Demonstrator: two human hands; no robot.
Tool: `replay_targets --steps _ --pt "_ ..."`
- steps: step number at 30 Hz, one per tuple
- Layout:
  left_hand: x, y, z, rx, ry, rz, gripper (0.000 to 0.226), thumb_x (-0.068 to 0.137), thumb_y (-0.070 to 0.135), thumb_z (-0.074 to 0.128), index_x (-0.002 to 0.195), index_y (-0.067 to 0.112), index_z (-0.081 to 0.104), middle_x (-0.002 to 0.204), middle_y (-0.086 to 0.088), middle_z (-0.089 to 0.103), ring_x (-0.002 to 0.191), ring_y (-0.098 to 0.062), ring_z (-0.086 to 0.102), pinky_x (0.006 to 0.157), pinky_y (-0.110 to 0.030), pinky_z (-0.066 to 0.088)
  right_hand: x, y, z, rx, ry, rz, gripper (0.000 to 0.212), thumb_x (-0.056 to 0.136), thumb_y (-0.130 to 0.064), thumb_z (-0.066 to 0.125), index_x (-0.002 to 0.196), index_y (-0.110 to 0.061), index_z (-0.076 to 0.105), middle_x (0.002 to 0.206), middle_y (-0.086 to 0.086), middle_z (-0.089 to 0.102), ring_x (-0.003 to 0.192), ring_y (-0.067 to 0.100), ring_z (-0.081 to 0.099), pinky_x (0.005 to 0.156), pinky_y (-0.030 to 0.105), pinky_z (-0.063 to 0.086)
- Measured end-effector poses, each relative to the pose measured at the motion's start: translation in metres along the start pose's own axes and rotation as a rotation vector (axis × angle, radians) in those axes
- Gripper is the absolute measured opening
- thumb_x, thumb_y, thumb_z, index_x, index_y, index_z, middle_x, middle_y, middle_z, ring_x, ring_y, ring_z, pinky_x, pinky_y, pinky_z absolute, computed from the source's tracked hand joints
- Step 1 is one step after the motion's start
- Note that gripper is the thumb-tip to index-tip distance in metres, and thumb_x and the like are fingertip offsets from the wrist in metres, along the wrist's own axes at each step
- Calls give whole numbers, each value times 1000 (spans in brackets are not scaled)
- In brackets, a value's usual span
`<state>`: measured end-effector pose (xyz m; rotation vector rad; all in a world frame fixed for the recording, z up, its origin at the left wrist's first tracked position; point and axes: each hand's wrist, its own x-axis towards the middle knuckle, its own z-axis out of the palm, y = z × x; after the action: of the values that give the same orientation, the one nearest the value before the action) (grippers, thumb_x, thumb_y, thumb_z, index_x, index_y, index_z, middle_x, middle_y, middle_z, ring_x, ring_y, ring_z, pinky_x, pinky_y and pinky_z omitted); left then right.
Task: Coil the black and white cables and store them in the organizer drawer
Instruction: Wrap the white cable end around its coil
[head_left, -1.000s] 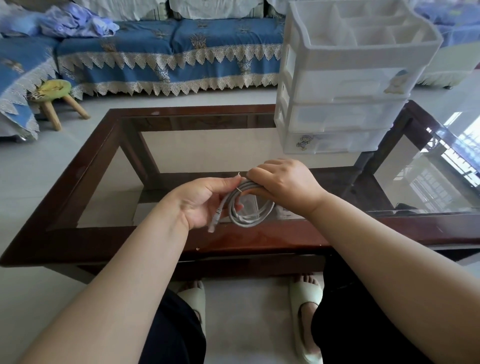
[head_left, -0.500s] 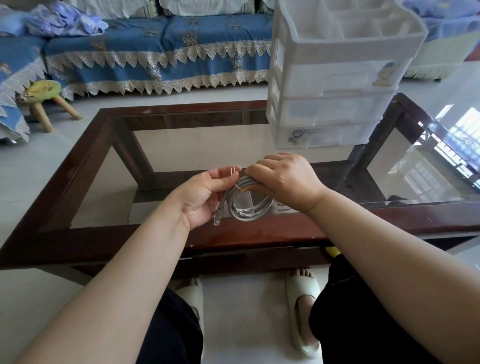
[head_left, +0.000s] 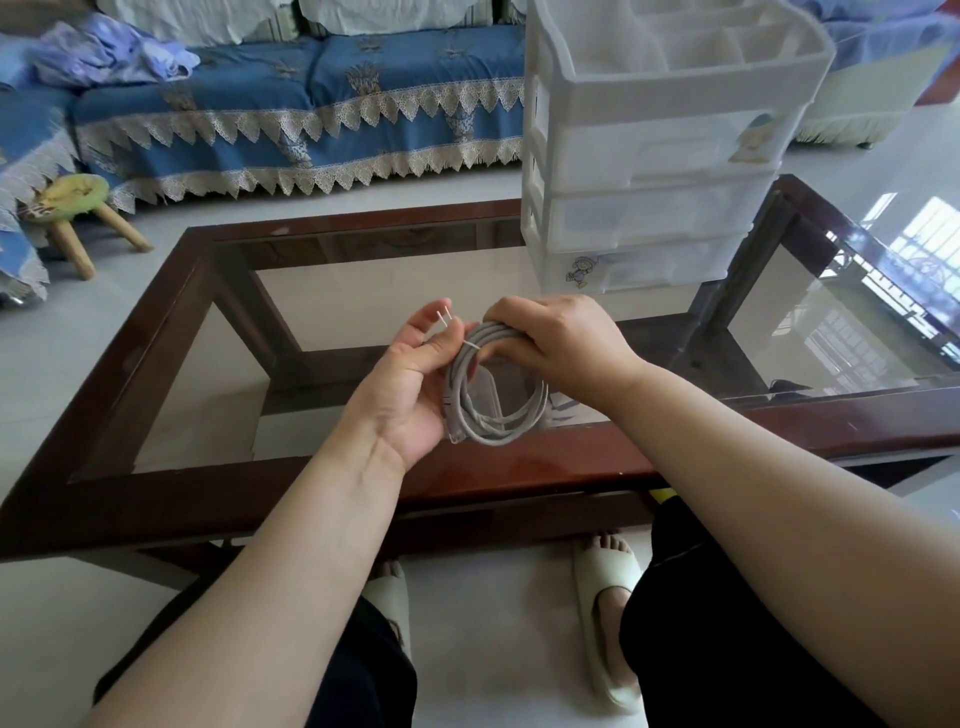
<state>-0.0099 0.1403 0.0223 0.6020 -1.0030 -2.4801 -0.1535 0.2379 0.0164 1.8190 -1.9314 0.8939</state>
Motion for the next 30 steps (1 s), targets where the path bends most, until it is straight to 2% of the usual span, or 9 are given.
replay_targets --steps 4,7,9,12,15,18,23,27,30 --pt "2 3 6 -96 23 8 21 74 16 65 95 16 64 78 -2 73 71 -14 70 90 -31 51 6 -12 -5 405 -169 355 27 92 -35 59 87 -9 64 63 -4 54 54 7 46 53 27 40" --pt "5 2 9 -116 -28 44 13 80 19 61 93 16 62 89 -7 70 84 -18 68 84 -30 56 11 -20 -11 602 -230 510 34 96 -34 51 80 -6 62 62 3 49 54 8 40 53 25 34" --pt "9 -2 10 -71 39 136 5 87 13 59 89 17 60 95 -8 65 91 -20 64 88 -32 54 13 -23 -13 683 -264 614 42 98 -37 47 82 -1 62 60 6 50 52 11 43 52 23 37" --pt "18 -5 10 51 108 341 16 86 3 62 92 17 57 90 -2 65 90 -16 63 91 -32 52 14 -26 -8 947 -377 832 41 98 -35 47 90 2 62 56 3 59 51 15 56 54 30 54" --pt "24 -4 10 125 186 479 22 87 1 65 93 19 55 77 3 66 86 -13 66 83 -26 49 17 -29 0 1407 -511 966 52 99 -47 37 75 -6 59 53 6 59 50 19 59 54 31 54" --pt "23 -4 11 321 280 625 23 86 2 68 97 19 56 81 -1 66 84 -12 68 78 -24 51 22 -26 1 1727 -590 1081 58 98 -44 33 62 -9 62 52 6 59 48 18 59 50 26 53" --pt "22 -4 10 956 354 1020 25 88 13 69 110 14 57 78 7 63 82 -8 66 85 -26 52 23 -20 0 1807 -517 1191 54 98 -33 34 59 -13 65 50 -2 59 47 11 60 50 22 54" --pt "21 3 4 1017 416 973 28 88 16 69 114 16 57 76 12 62 78 -3 63 87 -29 52 23 -19 4 1749 -302 1176 28 100 -15 37 87 -7 60 61 1 62 56 12 63 58 24 57" --pt "22 7 -2 1011 438 915 30 88 17 68 116 16 56 75 8 63 76 -6 63 86 -36 53 21 -17 -2 1777 -283 1030 24 95 2 42 90 -4 65 81 5 70 73 15 66 76 29 56"
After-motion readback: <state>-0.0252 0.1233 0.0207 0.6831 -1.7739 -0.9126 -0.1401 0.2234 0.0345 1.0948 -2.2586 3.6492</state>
